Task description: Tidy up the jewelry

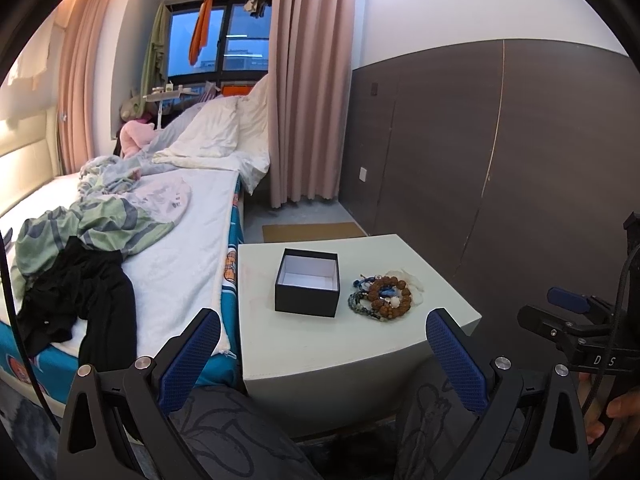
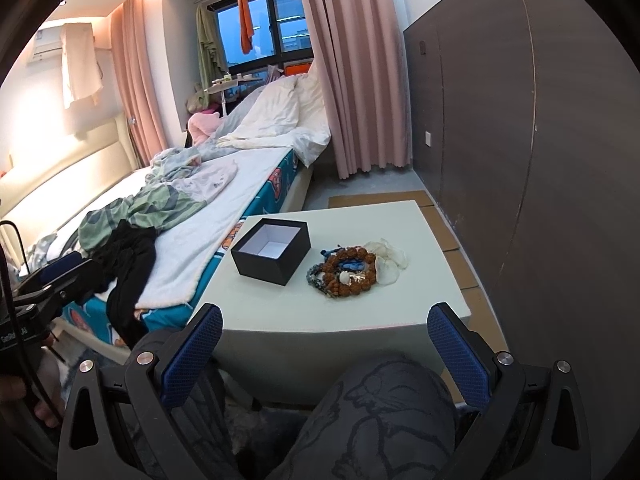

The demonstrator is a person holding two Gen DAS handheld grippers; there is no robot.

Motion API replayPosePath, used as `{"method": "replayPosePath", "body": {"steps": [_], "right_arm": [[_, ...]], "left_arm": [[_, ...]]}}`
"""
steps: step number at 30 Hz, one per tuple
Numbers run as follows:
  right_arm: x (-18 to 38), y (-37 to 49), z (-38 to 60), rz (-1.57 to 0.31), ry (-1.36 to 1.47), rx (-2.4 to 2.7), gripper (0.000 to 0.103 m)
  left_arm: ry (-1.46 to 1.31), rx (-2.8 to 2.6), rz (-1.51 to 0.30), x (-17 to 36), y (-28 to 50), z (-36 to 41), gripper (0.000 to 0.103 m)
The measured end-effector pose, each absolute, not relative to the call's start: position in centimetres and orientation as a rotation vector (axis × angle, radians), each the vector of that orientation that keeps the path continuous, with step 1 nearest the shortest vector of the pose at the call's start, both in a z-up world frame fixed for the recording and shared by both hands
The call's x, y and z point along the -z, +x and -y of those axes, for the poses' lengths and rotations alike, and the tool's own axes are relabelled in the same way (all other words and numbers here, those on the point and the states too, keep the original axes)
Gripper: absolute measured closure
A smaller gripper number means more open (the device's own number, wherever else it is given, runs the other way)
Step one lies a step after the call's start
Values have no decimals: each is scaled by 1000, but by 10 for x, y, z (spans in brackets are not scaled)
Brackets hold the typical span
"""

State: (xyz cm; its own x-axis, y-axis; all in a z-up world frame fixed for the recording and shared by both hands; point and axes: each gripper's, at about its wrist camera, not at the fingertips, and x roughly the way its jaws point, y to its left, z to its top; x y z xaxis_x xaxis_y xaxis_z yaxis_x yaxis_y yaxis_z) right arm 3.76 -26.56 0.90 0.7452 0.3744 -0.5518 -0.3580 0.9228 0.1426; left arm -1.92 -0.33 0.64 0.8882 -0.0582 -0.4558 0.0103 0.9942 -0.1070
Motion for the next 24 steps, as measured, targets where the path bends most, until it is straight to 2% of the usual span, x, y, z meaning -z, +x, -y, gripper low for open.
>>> {"method": "replayPosePath", "body": {"steps": [24], "right_arm": [[-10,37,269,-602,28,-405,0]], "left_arm": [[-102,37,-480,-7,-16,8,1]]}}
